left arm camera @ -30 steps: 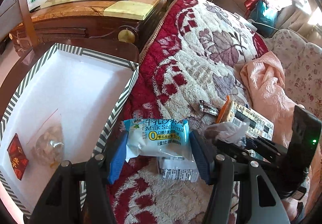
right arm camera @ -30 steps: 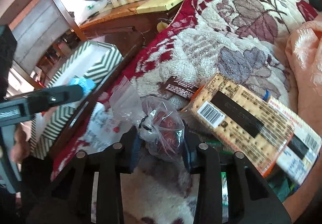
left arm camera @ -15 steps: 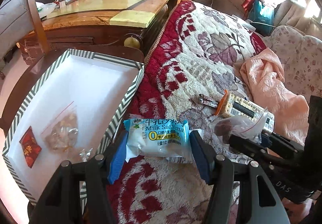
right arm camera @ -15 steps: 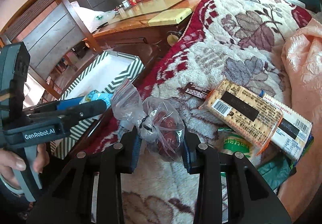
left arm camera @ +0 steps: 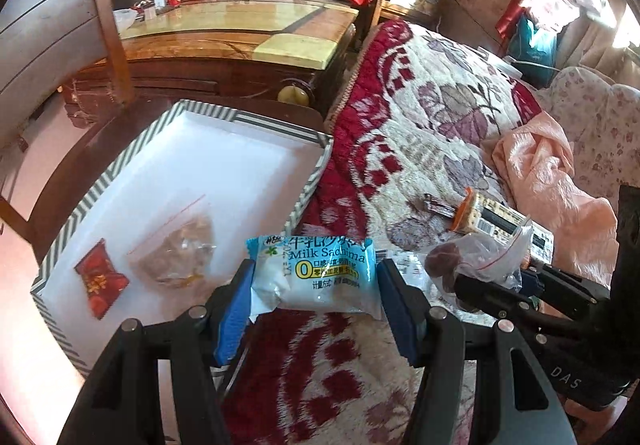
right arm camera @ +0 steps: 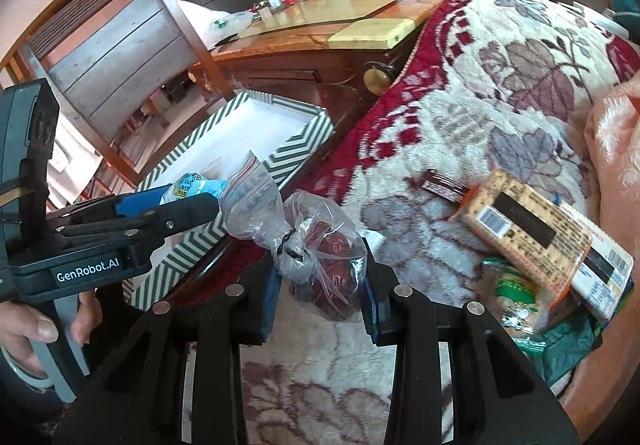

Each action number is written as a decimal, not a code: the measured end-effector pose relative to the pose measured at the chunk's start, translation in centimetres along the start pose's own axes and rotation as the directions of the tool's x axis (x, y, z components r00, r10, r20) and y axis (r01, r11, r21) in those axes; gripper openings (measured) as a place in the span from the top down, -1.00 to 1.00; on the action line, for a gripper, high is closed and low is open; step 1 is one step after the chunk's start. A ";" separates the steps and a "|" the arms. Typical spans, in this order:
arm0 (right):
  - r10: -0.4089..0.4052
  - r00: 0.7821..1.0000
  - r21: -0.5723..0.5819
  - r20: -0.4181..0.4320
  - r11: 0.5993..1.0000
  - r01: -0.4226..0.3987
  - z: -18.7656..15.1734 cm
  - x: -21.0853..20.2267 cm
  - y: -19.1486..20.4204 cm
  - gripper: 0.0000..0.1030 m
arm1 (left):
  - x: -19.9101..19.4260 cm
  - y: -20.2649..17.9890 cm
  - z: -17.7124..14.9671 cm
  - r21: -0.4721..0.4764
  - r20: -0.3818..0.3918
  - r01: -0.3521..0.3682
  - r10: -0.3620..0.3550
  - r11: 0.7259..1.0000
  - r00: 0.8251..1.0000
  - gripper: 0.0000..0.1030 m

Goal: Organize snacks
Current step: 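Carry the Milk Sachima pack and the red-snack bag over the tray with both tools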

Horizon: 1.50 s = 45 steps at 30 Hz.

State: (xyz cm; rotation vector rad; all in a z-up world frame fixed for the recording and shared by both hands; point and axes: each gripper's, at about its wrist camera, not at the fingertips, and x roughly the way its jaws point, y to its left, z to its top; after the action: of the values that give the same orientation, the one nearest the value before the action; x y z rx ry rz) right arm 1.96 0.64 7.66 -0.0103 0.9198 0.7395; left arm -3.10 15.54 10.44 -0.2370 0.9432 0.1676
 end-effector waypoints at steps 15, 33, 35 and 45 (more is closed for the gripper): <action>0.029 0.999 -0.089 -0.036 0.995 -0.032 1.5 1.6 4.7 0.35 | -1.5 5.0 -0.4 -0.093 0.025 -0.053 0.055 0.994 0.998 -0.23; 0.061 0.993 -0.217 -0.104 0.973 -0.082 4.0 5.7 10.4 0.35 | -1.5 11.7 -1.5 -0.235 0.010 -0.122 0.127 0.964 0.992 -0.23; 0.061 0.992 -0.226 -0.114 0.970 -0.086 4.2 6.4 11.1 0.35 | -1.3 12.4 -1.8 -0.246 0.002 -0.127 0.132 0.961 0.991 -0.23; 0.059 0.989 -0.258 -0.137 0.962 -0.093 5.2 9.3 13.4 0.35 | -0.3 14.1 -2.6 -0.277 -0.027 -0.138 0.136 0.951 0.990 -0.23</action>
State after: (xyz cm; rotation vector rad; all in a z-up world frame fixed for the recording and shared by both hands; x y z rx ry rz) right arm 1.43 17.73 8.13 -0.2615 0.9414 0.9380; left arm -8.73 28.39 7.42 -0.4325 0.9428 0.4297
